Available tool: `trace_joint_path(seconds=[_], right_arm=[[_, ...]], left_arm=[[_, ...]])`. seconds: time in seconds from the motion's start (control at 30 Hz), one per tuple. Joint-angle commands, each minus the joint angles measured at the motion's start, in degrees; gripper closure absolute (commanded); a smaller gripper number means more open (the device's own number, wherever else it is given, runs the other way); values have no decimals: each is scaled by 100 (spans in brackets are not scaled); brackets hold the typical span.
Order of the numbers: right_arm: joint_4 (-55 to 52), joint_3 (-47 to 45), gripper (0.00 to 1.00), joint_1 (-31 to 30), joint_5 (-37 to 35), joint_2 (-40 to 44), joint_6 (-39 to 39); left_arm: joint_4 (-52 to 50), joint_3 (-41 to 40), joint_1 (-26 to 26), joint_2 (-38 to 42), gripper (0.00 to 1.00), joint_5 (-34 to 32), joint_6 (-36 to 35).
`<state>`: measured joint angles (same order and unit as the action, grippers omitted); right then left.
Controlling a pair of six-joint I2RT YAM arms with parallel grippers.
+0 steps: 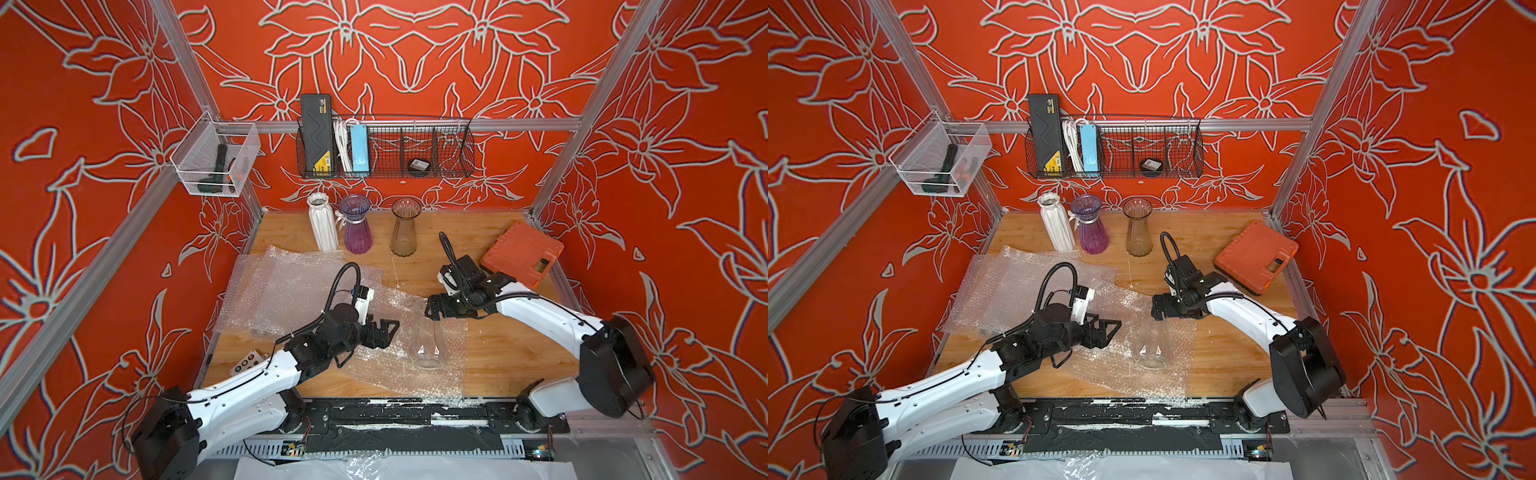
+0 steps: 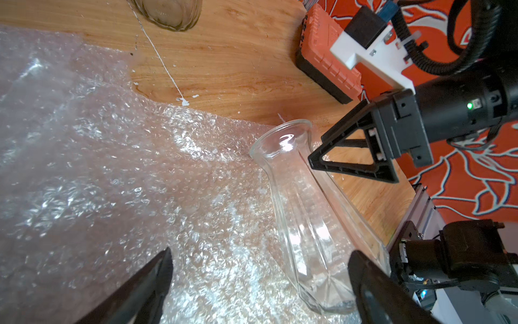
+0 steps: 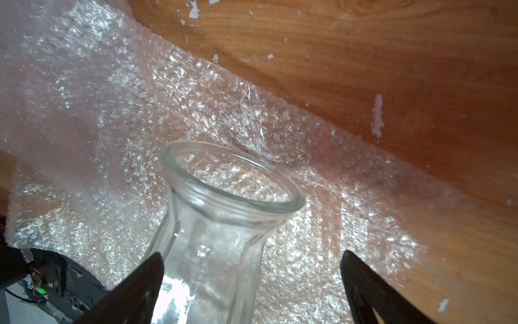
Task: Unwrap the vase from the bubble wrap
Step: Pick up the vase from the bubble wrap.
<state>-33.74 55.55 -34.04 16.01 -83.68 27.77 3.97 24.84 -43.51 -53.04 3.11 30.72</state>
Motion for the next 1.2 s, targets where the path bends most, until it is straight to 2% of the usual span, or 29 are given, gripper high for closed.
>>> trace_joint_path(seconds=[0.0, 0.33, 0.53, 0.83, 1.17], right_arm=[[143, 121, 2, -127, 7, -257, 132], [250, 319, 2, -239, -20, -1032, 82], [-410, 777, 2, -372, -732, -1459, -316], [-937, 1086, 2, -412, -1276, -1685, -598], [-784, 853, 18, -481, -1621, -1712, -361]], left_arm=[[113, -52, 14, 87, 5, 65, 44], [174, -164, 17, 188, 5, 49, 74], [253, -209, 14, 197, 5, 114, 78], [262, -277, -9, 287, 5, 42, 41], [166, -290, -113, 281, 5, -108, 31]])
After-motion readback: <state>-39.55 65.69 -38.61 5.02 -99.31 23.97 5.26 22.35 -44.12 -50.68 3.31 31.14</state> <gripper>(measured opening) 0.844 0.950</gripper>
